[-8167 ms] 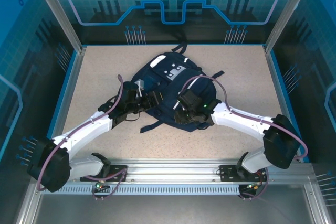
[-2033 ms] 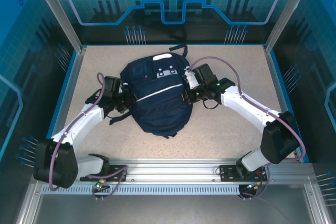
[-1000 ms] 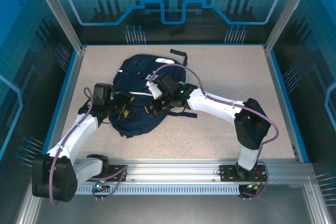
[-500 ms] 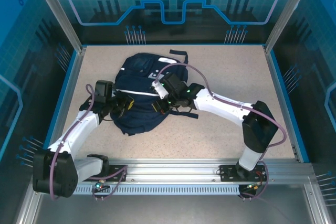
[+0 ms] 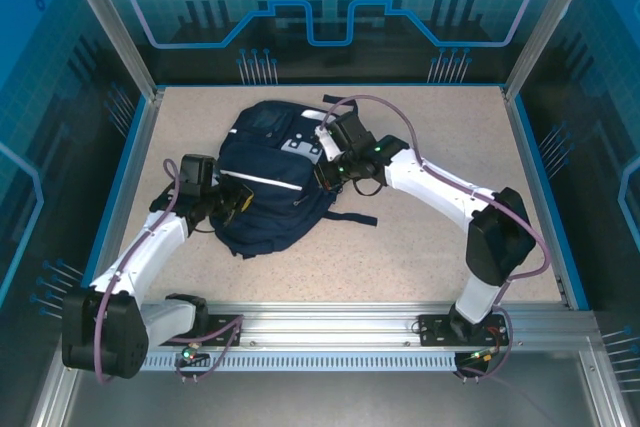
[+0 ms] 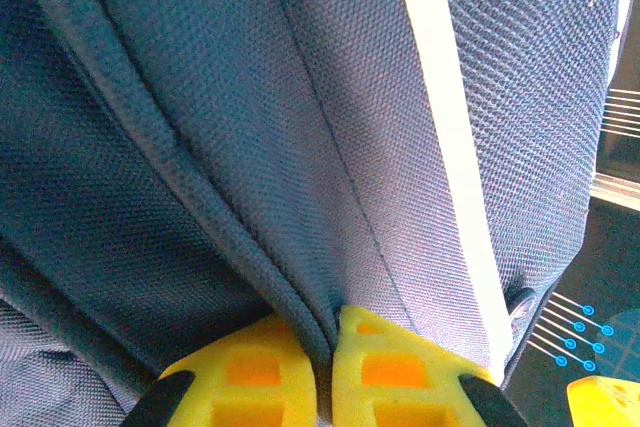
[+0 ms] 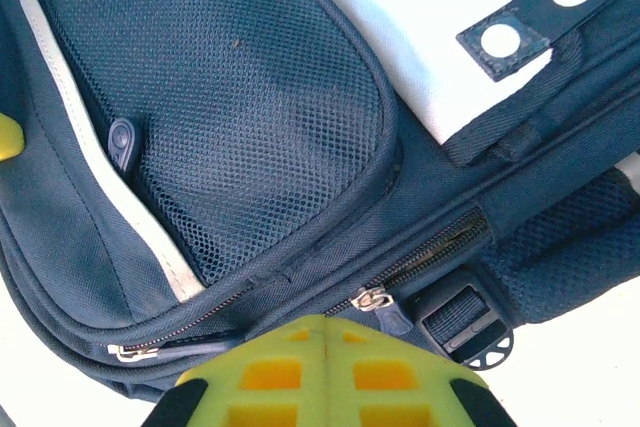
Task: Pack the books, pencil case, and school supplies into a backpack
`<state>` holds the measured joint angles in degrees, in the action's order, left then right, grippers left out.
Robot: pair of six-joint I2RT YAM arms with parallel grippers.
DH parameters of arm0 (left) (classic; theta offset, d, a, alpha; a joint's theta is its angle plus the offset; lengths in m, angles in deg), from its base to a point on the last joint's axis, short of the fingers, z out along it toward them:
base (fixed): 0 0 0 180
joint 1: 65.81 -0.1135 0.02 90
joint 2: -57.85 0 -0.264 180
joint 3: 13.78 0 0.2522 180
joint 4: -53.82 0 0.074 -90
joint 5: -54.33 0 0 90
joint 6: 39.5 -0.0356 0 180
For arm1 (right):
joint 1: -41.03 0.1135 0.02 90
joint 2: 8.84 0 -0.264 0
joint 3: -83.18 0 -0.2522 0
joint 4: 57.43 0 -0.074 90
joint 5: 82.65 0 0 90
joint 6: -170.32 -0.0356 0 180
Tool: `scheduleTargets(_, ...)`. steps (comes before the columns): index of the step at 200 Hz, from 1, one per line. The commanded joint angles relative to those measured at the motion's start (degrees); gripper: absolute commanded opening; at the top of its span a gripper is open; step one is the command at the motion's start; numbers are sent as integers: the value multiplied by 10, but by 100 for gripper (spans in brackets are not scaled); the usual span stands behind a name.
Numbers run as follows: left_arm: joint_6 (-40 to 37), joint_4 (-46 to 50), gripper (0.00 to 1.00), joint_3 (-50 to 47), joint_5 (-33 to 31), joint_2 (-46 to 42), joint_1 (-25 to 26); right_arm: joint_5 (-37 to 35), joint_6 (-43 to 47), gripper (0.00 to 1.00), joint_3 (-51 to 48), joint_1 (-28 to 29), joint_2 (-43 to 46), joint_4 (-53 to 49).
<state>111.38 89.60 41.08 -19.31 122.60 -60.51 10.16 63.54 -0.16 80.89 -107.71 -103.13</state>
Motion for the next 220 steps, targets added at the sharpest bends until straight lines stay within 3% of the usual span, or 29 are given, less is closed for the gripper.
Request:
scheduleTargets(1, -31, 24, 0, 0, 20, -12, 0, 44, 9, 19, -2, 9, 7, -3)
scheduleTargets(30, -33, 24, 0, 10, 21, -9, 0, 130, 50, 47, -43, 14, 34, 16)
scheduleTargets(62, -33, 22, 1, 18, 22, -9, -1, 148, 85, 59, -39, 39, 16, -7)
scheduleTargets(128, -34, 26, 1, 22, 21, -11, 0, 132, 89, 65, 16, 57, -52, -21)
scheduleTargets(193, -33, 22, 1, 24, 20, -9, -1, 98, 99, 63, 17, 66, -68, -37)
scheduleTargets(220, -35, 24, 1, 25, 18, -9, 0, 44, 79, 72, 19, 67, -49, -36)
